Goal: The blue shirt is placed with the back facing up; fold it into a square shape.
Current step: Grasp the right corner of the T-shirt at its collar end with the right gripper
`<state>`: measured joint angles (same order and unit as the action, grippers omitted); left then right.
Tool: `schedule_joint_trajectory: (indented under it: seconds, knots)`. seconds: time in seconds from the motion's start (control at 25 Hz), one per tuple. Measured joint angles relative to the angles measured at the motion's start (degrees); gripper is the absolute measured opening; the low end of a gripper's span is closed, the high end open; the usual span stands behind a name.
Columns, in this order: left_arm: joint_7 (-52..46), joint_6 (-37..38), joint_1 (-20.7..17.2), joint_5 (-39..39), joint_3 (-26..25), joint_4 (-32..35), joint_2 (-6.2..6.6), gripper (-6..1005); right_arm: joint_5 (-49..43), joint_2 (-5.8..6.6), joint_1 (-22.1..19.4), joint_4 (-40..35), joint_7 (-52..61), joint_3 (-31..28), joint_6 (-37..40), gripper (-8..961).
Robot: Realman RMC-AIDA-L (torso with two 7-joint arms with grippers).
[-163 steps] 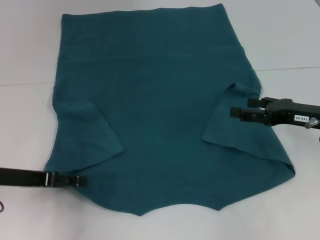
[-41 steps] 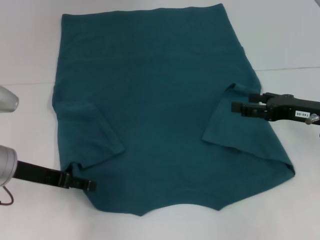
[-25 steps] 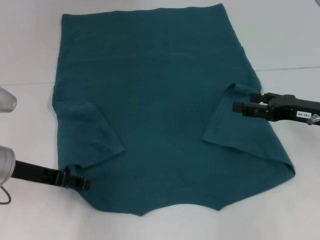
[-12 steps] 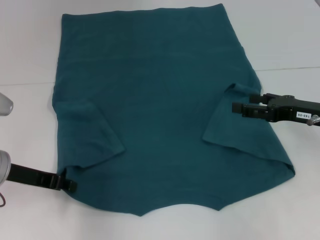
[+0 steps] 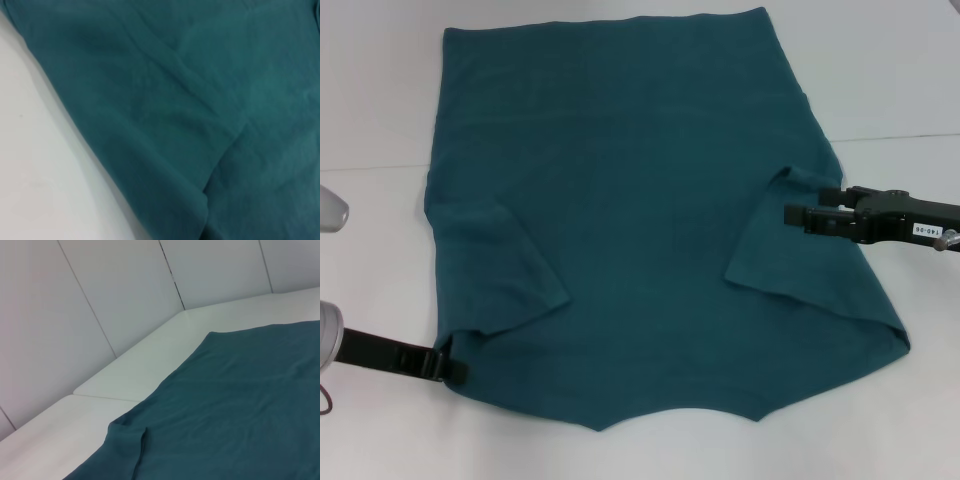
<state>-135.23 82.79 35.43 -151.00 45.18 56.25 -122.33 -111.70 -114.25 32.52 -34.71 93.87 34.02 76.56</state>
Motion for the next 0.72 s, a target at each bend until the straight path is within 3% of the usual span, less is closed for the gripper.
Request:
schedule_joint_trajectory:
  seconds: [0.36, 0.48, 0.72]
  knots:
    - [0.1, -0.6, -1.4, 0.6, -0.5, 0.1, -0.01, 44, -0.5, 0.22, -0.5, 0.2, 1.4, 0.3, -0.5, 924]
    - [0.1, -0.7, -1.6, 0.7, -0.6, 0.2, -0.07, 43, -2.2, 1.22, -1.1, 0.1, 6.4, 0.1, -0.9, 924]
    - [0.3, -0.7, -1.7, 1.5, -0.7, 0.5, -0.11, 44, -7.3, 4.38, -2.2, 0.0, 20.7, 0.0, -2.7, 924]
